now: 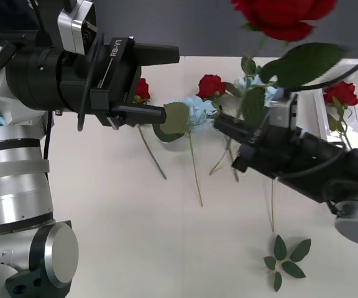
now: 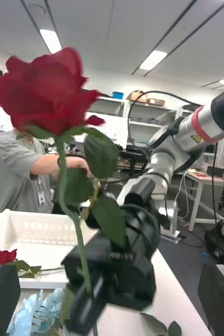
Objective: Put the red flowers into the right box and the blue flowers into the left box
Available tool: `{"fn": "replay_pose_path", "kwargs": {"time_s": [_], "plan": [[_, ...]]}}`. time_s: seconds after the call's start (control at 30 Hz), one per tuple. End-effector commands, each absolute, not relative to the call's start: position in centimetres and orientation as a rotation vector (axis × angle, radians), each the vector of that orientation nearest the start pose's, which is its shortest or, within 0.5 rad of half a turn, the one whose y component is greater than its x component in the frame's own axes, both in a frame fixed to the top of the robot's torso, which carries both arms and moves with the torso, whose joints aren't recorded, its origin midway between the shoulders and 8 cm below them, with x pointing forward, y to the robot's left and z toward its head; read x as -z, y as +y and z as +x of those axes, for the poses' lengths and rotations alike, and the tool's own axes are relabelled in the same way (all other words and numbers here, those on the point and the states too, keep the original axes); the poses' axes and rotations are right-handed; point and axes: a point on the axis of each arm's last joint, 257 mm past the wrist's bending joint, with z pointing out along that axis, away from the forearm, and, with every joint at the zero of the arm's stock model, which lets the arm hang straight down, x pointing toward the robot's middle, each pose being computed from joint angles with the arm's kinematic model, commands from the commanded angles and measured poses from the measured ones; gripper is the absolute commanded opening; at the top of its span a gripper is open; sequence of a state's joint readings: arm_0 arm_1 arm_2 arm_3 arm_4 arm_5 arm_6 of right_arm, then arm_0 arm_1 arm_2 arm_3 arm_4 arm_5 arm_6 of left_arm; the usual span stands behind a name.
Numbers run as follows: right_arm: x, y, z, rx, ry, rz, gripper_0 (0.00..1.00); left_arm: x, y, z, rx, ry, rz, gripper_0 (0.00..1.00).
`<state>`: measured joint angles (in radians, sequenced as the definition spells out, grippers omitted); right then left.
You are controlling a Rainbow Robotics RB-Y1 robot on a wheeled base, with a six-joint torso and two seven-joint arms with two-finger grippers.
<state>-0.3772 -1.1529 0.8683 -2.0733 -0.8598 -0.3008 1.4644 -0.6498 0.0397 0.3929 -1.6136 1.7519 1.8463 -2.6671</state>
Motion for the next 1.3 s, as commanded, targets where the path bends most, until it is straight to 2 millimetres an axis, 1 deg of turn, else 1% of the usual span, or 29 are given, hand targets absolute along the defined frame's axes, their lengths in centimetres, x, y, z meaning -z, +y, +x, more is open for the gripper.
{"fn": "replay_pose_path", "kwargs": {"time_s": [0.03, 0.07, 0.1, 0.17, 0.23, 0.27, 0.3, 0.33, 0.43, 0.5, 0.57, 0.6, 0.63, 0.67, 0.73, 0.77, 0.83, 0.87, 0.93, 0.97, 1.0, 1.1, 1.17, 1.3], "plan": [[5.5, -9.6, 41.2, -0.778, 1.411, -0.605, 0.0, -2.0, 1.0, 35.4, 1.181, 0.854, 1.366, 1.0], [5.5, -9.6, 41.2, -0.778, 1.411, -0.605, 0.0, -2.0, 1.0, 35.4, 1.181, 0.854, 1.366, 1.0], [5.3, -12.8, 42.8, -0.718, 1.485, -0.532, 0.0, -1.7, 0.5, 35.2, 1.209, 0.854, 1.331, 1.0], [5.4, -15.2, 44.1, -0.673, 1.559, -0.459, 0.0, -1.5, 0.4, 35.3, 1.213, 0.862, 1.305, 1.0], [5.4, -17.3, 45.1, -0.631, 1.622, -0.389, 0.0, -0.9, -0.1, 35.3, 1.204, 0.887, 1.305, 1.0], [5.7, -18.2, 45.5, -0.61, 1.663, -0.36, 0.0, -0.5, -0.2, 35.3, 1.184, 0.901, 1.317, 1.0], [6.0, -19.6, 46.0, -0.572, 1.724, -0.324, 0.0, 0.1, -0.3, 35.4, 1.129, 0.938, 1.343, 1.0], [6.1, -20.1, 46.2, -0.561, 1.745, -0.308, 0.0, 0.4, -0.3, 35.5, 1.1, 0.956, 1.355, 1.0], [6.7, -22.8, 46.8, -0.521, 1.848, -0.23, 0.0, 1.1, 0.4, 36.0, 0.999, 1.1, 1.364, 1.0], [7.0, -25.6, 47.0, -0.449, 1.919, -0.183, 0.0, 1.6, 1.5, 36.2, 0.922, 1.209, 1.343, 1.0], [7.4, -27.9, 47.0, -0.392, 1.975, -0.147, 0.0, 2.3, 2.7, 36.4, 0.866, 1.287, 1.323, 1.0], [7.6, -29.6, 46.9, -0.351, 2.013, -0.122, 0.0, 2.7, 3.6, 36.6, 0.83, 1.34, 1.298, 1.0], [7.8, -30.3, 46.9, -0.334, 2.029, -0.112, 0.0, 3.0, 4.0, 36.8, 0.814, 1.365, 1.286, 1.0], [8.2, -32.0, 46.8, -0.296, 2.064, -0.087, 0.0, 3.9, 5.0, 37.1, 0.773, 1.424, 1.267, 1.0], [8.7, -34.5, 46.8, -0.249, 2.107, -0.039, 0.0, 4.9, 6.4, 37.7, 0.717, 1.5, 1.228, 1.0], [9.0, -36.6, 46.7, -0.214, 2.136, 0.001, 0.0, 5.9, 7.4, 38.3, 0.682, 1.569, 1.187, 1.0], [9.2, -38.8, 46.7, -0.175, 2.166, 0.046, 0.0, 6.9, 8.6, 39.0, 0.677, 1.649, 1.114, 1.0], [9.5, -40.5, 46.7, -0.138, 2.189, 0.071, 0.0, 7.6, 9.2, 39.4, 0.686, 1.703, 1.057, 1.0], [9.8, -42.8, 46.7, -0.059, 2.219, 0.061, 0.0, 8.7, 10.2, 40.0, 0.669, 1.768, 0.998, 1.0], [10.0, -44.5, 46.7, -0.011, 2.244, 0.066, 0.0, 9.3, 10.8, 40.5, 0.653, 1.809, 0.96, 1.0], [10.3, -45.3, 46.7, 0.002, 2.258, 0.074, 0.0, 9.5, 11.1, 40.8, 0.643, 1.828, 0.942, 1.0], [11.2, -49.3, 46.8, 0.06, 2.325, 0.115, 0.0, 10.9, 12.9, 42.3, 0.57, 1.937, 0.844, 1.0], [12.3, -51.3, 46.8, 0.088, 2.37, 0.123, 0.0, 11.8, 13.7, 43.2, 0.529, 2.004, 0.773, 1.0], [14.3, -53.9, 47.0, 0.13, 2.426, 0.129, 0.0, 13.0, 14.7, 44.6, 0.473, 2.106, 0.628, 1.0]]}}
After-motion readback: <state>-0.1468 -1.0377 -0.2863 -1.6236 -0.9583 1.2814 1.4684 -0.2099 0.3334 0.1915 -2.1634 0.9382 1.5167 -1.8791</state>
